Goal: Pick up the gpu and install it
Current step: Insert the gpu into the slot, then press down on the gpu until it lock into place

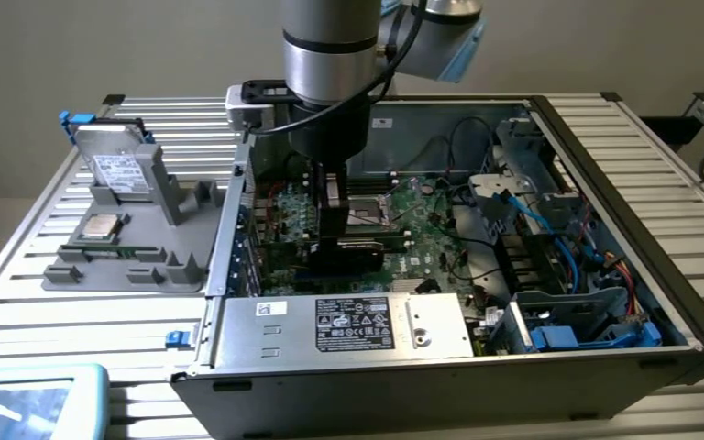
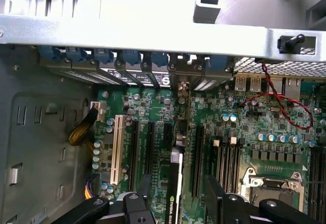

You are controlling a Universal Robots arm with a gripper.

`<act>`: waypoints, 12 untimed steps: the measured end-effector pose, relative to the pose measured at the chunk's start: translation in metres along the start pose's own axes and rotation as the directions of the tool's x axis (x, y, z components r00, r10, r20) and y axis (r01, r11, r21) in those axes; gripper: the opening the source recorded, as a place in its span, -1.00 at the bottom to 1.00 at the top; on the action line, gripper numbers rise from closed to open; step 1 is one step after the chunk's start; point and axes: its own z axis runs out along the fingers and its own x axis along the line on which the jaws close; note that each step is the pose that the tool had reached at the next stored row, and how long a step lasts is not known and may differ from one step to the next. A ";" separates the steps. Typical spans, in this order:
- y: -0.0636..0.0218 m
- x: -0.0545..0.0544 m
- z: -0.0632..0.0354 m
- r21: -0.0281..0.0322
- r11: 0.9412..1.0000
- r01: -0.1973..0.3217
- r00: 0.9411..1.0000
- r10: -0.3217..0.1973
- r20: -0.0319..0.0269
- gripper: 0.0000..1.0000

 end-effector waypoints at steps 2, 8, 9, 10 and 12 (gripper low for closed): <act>0.0000 0.000 0.0000 0.000 1.000 0.000 1.000 0.000 0.000 0.07; 0.0000 0.000 0.0000 0.000 1.000 0.000 1.000 0.000 0.000 0.07; 0.0000 0.000 0.0000 0.000 1.000 0.000 1.000 0.000 0.000 0.02; 0.0000 0.000 0.0000 0.000 1.000 0.000 1.000 0.000 0.000 0.02; 0.0000 0.000 0.0000 0.000 1.000 0.000 1.000 0.000 0.000 -0.23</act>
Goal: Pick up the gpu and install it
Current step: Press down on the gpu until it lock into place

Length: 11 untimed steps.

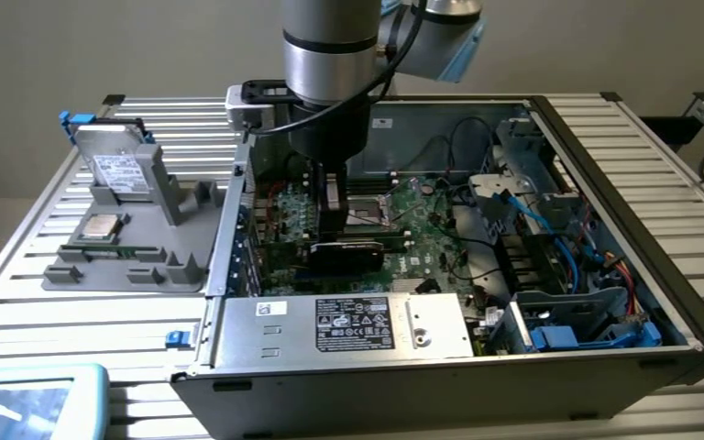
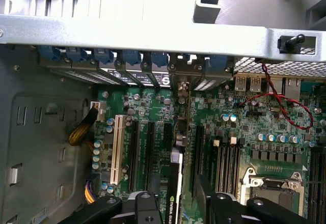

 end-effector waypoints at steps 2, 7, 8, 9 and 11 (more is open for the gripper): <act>0.0000 0.000 0.0000 0.000 1.000 0.000 1.000 0.000 0.000 -0.35; 0.0001 0.000 0.0000 0.000 1.000 0.000 1.000 0.000 0.000 -0.79; 0.0014 0.000 0.0000 0.002 1.000 0.000 1.000 0.000 0.000 -0.79; 0.0029 0.000 0.0003 0.011 1.000 -0.001 1.000 0.001 -0.001 -0.79; 0.0050 0.000 0.0011 0.031 1.000 -0.002 1.000 0.002 -0.003 -0.79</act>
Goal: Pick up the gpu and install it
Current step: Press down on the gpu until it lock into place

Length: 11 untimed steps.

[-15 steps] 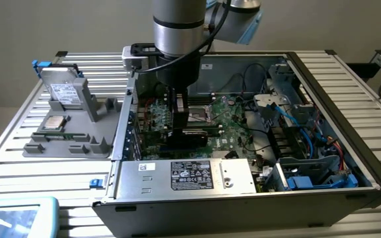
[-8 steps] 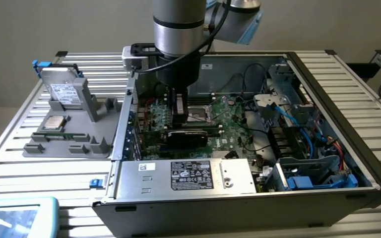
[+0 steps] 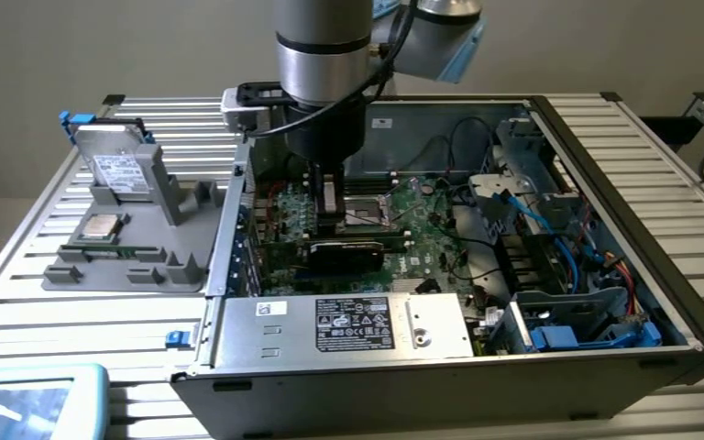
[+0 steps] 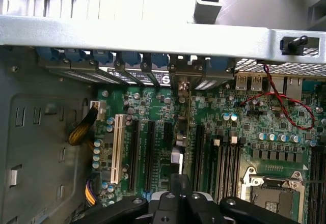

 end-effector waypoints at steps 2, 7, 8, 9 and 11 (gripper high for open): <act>0.0028 0.000 0.0014 0.013 1.000 -0.002 1.000 0.002 -0.002 -0.79; 0.0112 -0.003 0.0086 0.014 1.000 -0.006 1.000 0.006 -0.006 -0.79; 0.0116 -0.004 0.0100 0.014 1.000 -0.006 1.000 0.007 -0.007 -0.79; 0.0120 -0.005 0.0114 0.014 1.000 -0.007 1.000 0.007 -0.008 -0.79; 0.0130 -0.006 0.0135 0.014 1.000 -0.008 1.000 0.008 -0.010 -0.79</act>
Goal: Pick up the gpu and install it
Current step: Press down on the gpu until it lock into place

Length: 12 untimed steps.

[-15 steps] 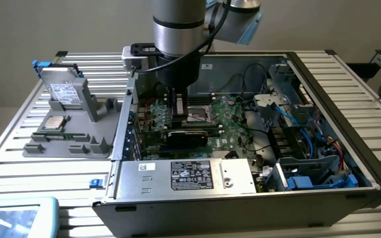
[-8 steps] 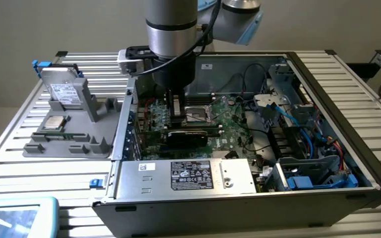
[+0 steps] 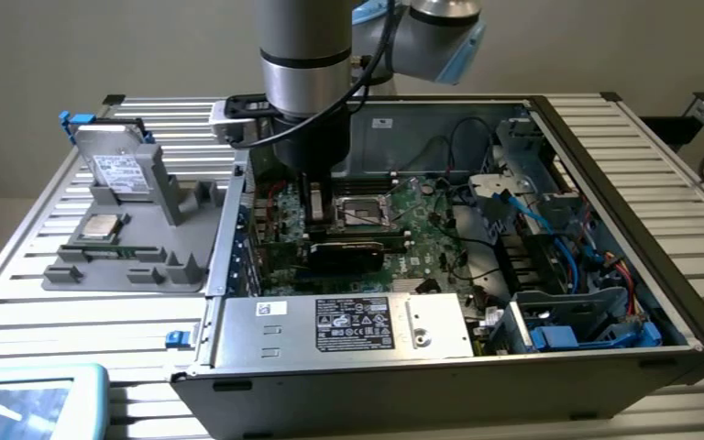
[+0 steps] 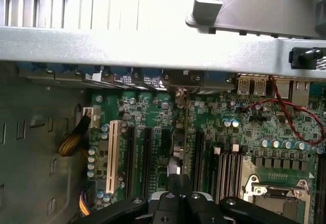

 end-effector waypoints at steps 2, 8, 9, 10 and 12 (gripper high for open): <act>0.0021 -0.002 0.0008 0.000 1.000 -0.001 1.000 0.001 0.000 -0.79; 0.0059 -0.004 0.0014 0.000 1.000 -0.006 1.000 0.006 -0.001 -0.79; 0.0060 -0.004 0.0018 0.000 1.000 -0.007 1.000 0.007 -0.002 -0.79; 0.0060 -0.004 0.0021 -0.001 1.000 -0.009 1.000 0.009 -0.004 -0.79; 0.0061 -0.005 0.0028 -0.001 1.000 -0.012 1.000 0.012 -0.006 -0.79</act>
